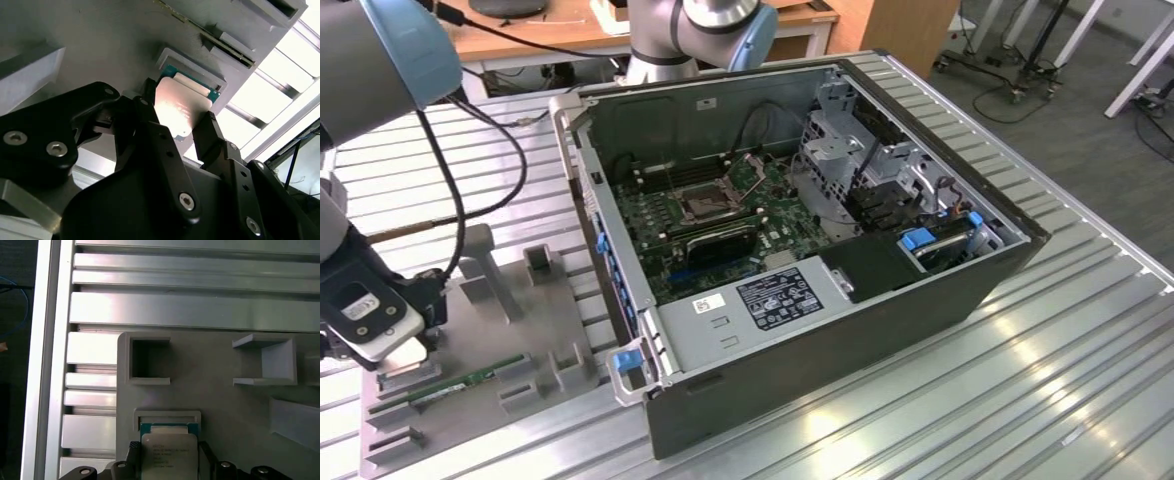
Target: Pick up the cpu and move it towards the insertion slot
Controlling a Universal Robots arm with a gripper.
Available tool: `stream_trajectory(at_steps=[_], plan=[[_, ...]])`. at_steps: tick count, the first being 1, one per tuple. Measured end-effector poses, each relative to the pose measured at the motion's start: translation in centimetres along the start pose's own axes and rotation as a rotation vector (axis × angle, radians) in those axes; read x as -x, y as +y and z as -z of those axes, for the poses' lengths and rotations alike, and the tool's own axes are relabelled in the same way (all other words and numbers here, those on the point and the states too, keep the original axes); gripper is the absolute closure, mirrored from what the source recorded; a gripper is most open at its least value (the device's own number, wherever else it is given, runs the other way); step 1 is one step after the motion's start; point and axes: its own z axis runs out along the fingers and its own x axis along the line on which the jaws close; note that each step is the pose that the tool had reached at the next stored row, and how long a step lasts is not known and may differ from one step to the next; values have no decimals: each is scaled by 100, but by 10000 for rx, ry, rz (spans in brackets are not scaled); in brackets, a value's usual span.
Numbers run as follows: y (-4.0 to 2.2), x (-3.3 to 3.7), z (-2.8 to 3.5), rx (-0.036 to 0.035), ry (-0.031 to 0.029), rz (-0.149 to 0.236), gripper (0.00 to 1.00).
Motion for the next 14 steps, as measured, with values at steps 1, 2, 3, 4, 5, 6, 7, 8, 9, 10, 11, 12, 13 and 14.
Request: stream_trajectory(at_steps=[1,2,3,4,5,6,7,8,9,10,11,12,13,14], plan=[[2,0,36,0,-1,0,46],[3,0,73,-1,0,0,46],[5,0,111,0,0,0,46],[6,0,148,0,0,0,46],[8,0,187,0,-1,1,46],[10,0,226,0,0,1,46],[11,0,264,0,0,1,46],[12,0,294,-1,1,0,46],[13,0,315,0,0,0,46],[14,0,328,0,0,0,46],[14,0,333,1,-1,0,46],[14,0,332,1,-2,0,46],[14,0,332,2,-3,0,46],[14,0,332,1,-2,0,46]])
